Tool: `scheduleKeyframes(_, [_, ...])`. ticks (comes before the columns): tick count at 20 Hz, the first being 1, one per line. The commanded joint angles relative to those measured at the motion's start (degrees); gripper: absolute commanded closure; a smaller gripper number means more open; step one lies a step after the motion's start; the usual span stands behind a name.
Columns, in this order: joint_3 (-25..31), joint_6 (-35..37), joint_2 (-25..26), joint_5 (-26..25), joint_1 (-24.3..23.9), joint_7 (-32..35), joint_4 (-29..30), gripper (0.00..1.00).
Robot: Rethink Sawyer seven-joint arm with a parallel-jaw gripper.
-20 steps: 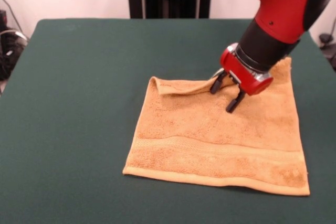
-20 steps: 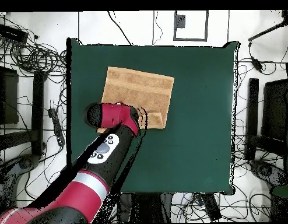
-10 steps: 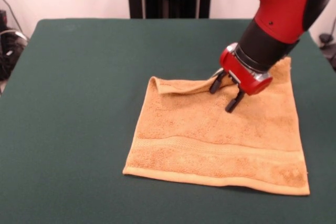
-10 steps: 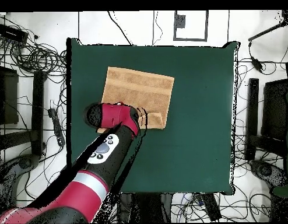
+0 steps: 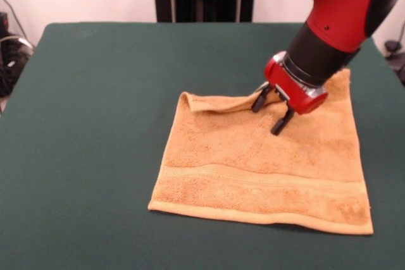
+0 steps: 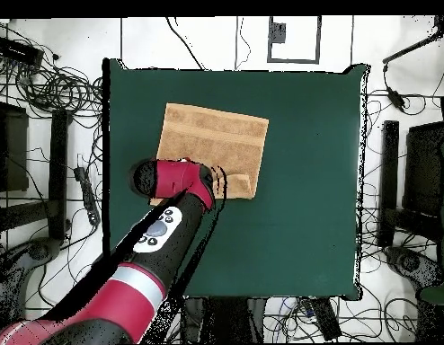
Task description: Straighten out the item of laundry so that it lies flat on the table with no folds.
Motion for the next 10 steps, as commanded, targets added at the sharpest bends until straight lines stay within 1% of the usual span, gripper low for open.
scheduleKeyframes(1, [3.9,9.4,6.0,-3.4,1.5,7.7,11.1,0.00])
scheduleKeyframes(10, [3.8,9.4,5.6,-3.4,1.8,7.9,12.0,0.00])
